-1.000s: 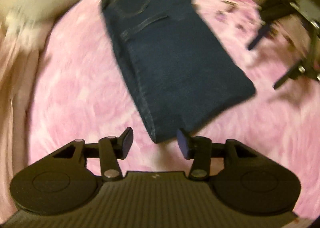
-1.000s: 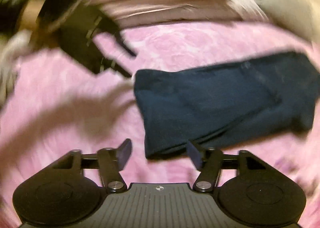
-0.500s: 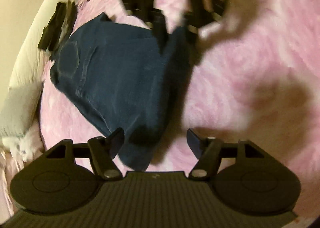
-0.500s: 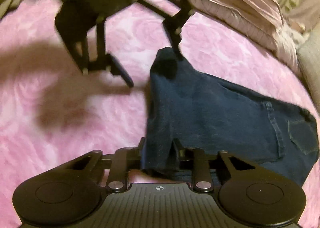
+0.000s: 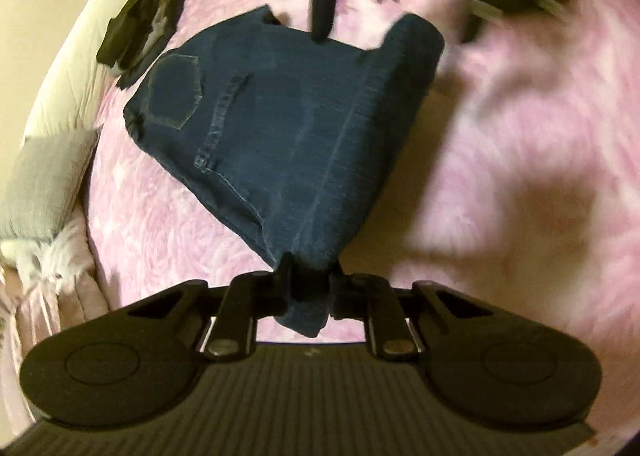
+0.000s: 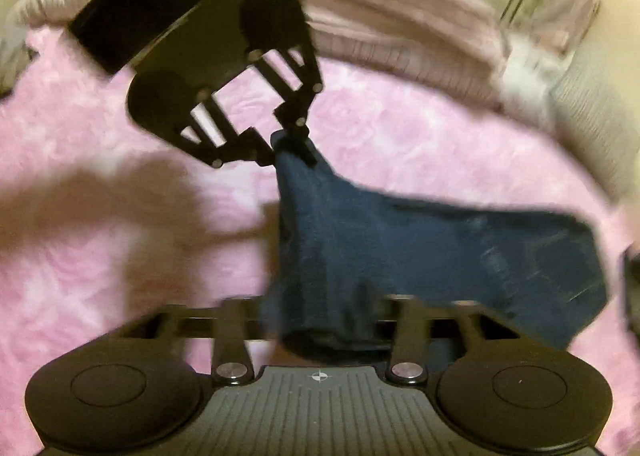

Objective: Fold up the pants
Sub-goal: 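Grasp the folded dark blue jeans at their edge with both grippers, then fold the jeans over again with the right gripper while the left gripper holds them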

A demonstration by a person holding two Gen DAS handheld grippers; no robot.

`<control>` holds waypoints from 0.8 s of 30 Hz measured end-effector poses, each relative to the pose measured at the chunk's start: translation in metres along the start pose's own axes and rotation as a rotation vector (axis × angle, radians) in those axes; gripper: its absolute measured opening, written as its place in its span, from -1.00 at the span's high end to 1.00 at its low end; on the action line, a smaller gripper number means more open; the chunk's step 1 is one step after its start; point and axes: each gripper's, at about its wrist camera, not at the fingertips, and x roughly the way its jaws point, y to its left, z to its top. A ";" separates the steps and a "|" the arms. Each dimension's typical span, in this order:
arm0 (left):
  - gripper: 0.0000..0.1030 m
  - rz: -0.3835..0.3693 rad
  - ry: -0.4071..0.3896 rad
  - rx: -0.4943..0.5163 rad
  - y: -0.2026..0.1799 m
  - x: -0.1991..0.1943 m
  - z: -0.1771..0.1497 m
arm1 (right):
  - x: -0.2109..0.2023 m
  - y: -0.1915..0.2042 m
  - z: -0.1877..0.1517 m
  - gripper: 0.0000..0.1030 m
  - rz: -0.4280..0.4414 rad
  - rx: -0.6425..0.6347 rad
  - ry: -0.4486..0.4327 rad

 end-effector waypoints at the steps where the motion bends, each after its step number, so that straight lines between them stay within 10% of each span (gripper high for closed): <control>1: 0.76 -0.011 -0.001 -0.033 0.005 -0.002 0.001 | 0.000 0.009 0.000 -0.41 -0.011 -0.053 -0.022; 4: 0.76 -0.049 -0.004 -0.112 0.019 -0.005 0.003 | 0.014 0.028 -0.003 -0.38 -0.058 -0.193 -0.017; 7: 0.76 -0.066 0.003 -0.114 0.020 -0.011 0.007 | 0.034 0.028 -0.010 0.51 -0.106 -0.252 0.050; 10: 0.78 -0.071 -0.001 -0.124 0.017 -0.020 0.013 | 0.028 0.021 -0.011 0.68 -0.104 -0.214 0.072; 19: 0.79 -0.082 0.010 -0.212 -0.033 -0.103 0.032 | -0.047 0.057 0.007 0.73 0.017 -0.185 0.076; 24: 0.79 -0.195 0.061 -0.336 -0.082 -0.177 0.034 | -0.110 0.092 0.016 0.73 0.250 -0.175 0.089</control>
